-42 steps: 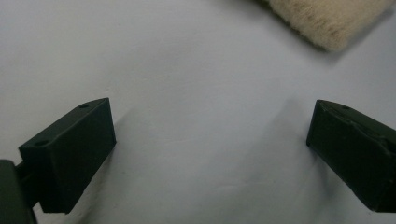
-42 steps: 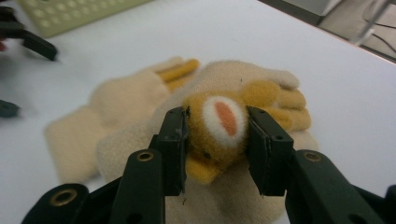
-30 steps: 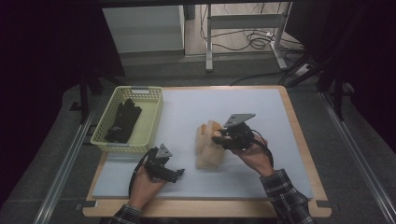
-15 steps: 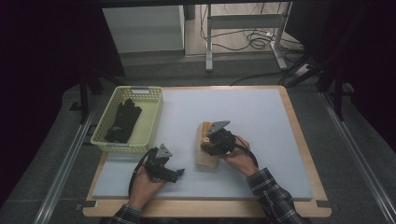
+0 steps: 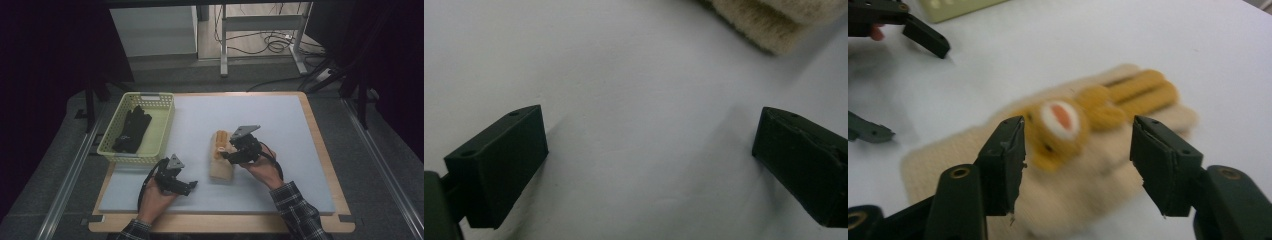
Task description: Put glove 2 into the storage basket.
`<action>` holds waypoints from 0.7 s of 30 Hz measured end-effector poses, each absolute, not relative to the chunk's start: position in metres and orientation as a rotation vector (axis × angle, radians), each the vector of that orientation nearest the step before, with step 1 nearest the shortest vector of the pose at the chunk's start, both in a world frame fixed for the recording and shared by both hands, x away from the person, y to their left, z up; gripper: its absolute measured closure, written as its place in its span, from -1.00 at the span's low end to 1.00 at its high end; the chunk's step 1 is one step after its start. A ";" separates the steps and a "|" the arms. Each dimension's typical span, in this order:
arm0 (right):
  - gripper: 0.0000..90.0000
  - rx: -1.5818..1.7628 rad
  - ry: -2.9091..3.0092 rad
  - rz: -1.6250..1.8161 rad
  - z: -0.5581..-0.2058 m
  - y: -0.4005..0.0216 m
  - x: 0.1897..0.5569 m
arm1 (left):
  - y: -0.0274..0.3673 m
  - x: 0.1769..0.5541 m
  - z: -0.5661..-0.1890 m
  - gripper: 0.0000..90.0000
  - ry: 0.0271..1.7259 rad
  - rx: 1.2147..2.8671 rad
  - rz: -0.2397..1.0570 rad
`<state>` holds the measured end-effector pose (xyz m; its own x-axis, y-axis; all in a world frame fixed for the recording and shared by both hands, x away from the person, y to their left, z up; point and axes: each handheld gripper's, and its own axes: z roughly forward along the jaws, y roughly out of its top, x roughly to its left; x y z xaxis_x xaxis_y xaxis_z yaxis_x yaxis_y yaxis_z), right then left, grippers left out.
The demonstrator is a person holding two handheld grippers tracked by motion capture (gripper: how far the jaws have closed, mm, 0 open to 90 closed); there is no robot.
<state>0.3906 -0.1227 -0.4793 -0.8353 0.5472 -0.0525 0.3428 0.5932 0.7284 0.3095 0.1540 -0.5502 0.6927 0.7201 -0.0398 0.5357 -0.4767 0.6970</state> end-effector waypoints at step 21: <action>0.97 0.781 2.660 1.096 -0.521 -0.160 0.359 | 0.154 0.309 -0.550 -0.97 0.955 2.196 0.338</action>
<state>0.3591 -0.1601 -0.5210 -0.8508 0.5232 0.0486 0.4055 0.5949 0.6940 0.3095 0.1539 -0.5502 0.6929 0.7200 -0.0389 0.5348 -0.4770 0.6975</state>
